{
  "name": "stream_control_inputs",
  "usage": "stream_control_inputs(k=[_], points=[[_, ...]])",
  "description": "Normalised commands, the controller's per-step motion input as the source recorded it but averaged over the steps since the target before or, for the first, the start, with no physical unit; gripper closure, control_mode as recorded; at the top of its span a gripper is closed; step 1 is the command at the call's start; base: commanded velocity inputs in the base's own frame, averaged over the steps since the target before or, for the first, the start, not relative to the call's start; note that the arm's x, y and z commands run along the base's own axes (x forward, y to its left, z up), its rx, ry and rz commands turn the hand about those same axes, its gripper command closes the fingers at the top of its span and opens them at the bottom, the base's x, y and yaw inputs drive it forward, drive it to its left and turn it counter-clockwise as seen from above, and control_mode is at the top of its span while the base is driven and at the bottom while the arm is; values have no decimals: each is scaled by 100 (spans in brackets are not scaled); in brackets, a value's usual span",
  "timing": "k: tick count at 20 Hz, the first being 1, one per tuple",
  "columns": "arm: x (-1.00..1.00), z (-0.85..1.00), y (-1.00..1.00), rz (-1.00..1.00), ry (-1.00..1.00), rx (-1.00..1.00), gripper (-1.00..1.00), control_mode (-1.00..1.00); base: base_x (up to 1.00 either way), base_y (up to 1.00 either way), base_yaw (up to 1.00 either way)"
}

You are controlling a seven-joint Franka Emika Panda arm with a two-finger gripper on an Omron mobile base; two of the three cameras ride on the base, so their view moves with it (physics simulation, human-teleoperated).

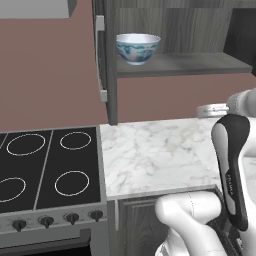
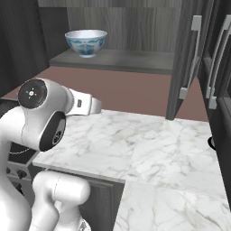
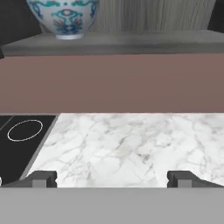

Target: Move the bowls from the cabinet to the plates on the dining table.

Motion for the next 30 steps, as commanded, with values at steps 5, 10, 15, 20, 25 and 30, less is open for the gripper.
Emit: stream_control_inputs(k=[5, 10, 15, 20, 25, 30], points=[[-17, 55, 0, 10, -8, -17, -100, -100, 0, 0, 0], [-8, 40, 0, 9, -8, -18, -100, -100, 0, 0, 0], [1, 3, -1, 10, -3, -33, -100, -100, 0, 0, 0], [17, 0, 0, 8, -1, -46, -100, -100, 0, 0, 0], [15, 7, 0, 10, -1, -34, -100, -100, 0, 0, 0], [29, 14, 0, 14, 0, -21, -100, -100, 0, 0, 0]])
